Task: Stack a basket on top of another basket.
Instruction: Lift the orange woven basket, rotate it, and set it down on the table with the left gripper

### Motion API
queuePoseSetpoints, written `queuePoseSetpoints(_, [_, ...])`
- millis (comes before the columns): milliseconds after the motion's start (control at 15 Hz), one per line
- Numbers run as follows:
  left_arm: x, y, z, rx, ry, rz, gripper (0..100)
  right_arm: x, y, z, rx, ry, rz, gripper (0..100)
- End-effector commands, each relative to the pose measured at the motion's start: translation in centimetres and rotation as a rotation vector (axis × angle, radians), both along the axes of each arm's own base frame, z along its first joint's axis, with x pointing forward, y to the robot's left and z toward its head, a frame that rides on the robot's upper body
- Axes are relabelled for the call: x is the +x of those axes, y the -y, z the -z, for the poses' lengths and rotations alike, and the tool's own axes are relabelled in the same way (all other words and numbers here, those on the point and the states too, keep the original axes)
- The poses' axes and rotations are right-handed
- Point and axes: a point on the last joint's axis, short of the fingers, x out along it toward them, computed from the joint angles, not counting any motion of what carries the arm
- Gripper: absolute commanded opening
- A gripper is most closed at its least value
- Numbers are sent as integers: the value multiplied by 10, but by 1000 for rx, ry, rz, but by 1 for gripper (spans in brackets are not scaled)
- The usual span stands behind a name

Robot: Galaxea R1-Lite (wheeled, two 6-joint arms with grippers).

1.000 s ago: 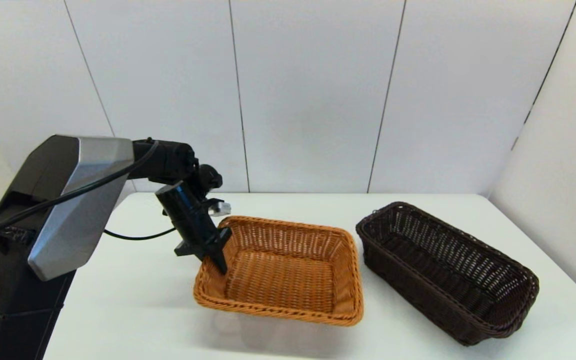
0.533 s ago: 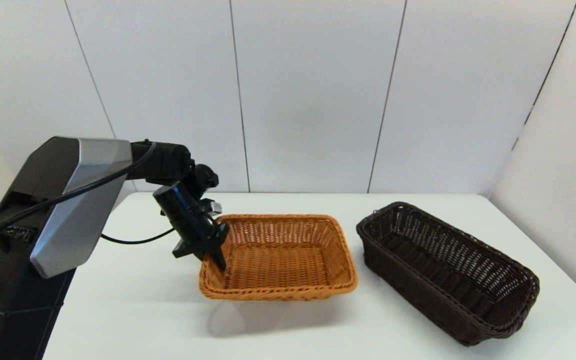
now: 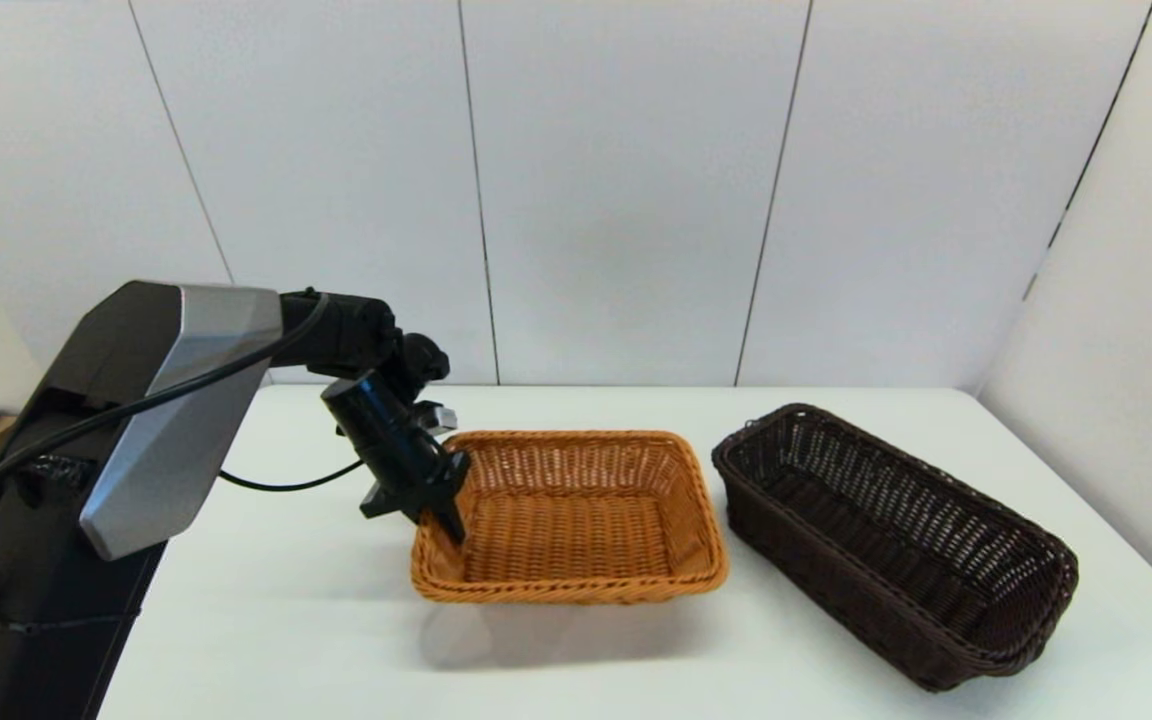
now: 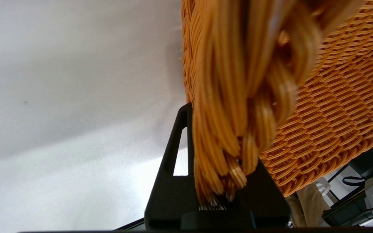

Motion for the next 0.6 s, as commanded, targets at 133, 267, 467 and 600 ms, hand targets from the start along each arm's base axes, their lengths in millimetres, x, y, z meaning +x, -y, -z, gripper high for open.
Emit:
queuePoseSetpoints(133, [0,0,4,2,-16,1,0,0,0,0,0,-2,0,100])
queuePoseSetpoints(267, [0,0,4,4,-17,2,0,0,0,0,0,-2,0,100])
queuePoseSetpoints(467, [0,-2,1,1,-13,-8,100,0,0,0,0,-2,0,100])
queuePoseSetpoints(600, [0,-4,-3,-2,-3,-13,100,0,0,0,0,-2,0,100])
